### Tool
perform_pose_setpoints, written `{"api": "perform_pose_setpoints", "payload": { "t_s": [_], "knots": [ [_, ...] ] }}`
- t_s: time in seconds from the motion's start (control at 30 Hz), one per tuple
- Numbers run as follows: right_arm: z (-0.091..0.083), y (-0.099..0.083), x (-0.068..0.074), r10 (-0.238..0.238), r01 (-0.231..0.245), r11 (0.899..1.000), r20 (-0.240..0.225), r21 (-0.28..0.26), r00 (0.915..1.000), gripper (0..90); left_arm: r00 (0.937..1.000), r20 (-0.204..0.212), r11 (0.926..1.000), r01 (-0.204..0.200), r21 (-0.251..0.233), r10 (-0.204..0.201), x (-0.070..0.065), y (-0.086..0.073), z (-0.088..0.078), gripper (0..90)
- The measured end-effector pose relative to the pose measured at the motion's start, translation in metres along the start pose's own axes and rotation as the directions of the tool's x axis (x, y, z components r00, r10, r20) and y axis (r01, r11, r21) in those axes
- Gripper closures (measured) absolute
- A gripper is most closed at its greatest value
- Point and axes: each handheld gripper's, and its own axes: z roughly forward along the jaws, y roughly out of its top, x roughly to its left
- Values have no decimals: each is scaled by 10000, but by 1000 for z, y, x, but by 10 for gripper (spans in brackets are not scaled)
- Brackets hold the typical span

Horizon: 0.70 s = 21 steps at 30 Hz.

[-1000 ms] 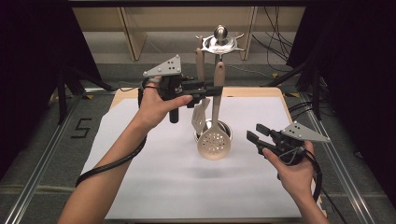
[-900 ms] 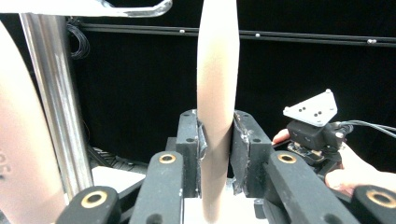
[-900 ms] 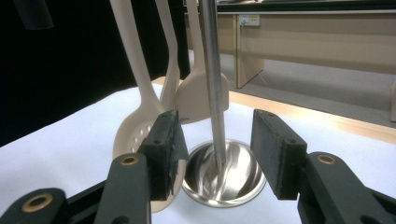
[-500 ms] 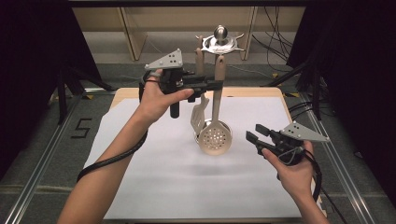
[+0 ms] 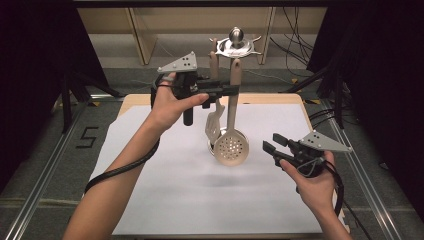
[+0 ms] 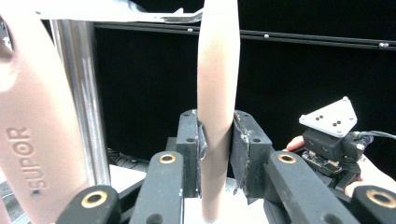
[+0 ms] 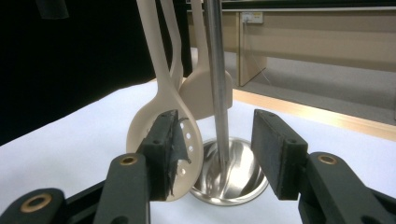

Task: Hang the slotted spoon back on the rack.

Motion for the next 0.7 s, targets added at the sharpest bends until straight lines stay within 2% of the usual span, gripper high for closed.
{"api": "perform_pose_setpoints", "payload": {
  "t_s": [0.27,0.3,0.4,0.43,0.7],
  "knots": [
    [1,-1,0,45,-46,10000,6,48,10000,524,9997,4,9997,243,-64,-243,4,-3,1,735],
    [2,-1,-2,-115,115,9999,-46,-20,9999,524,9997,20,9997,242,-79,-241,4,-3,1,735],
    [2,-2,0,45,-45,10000,-64,24,10000,524,9995,10,9995,326,-47,-326,6,-4,1,735],
    [2,-2,-2,-157,156,9999,-110,-59,9998,524,9994,25,9993,359,-44,-359,6,-5,2,735],
    [1,-2,-1,24,-24,10000,-82,22,10000,524,9978,-51,9978,656,-106,-657,9,-8,5,727]
  ]
}}
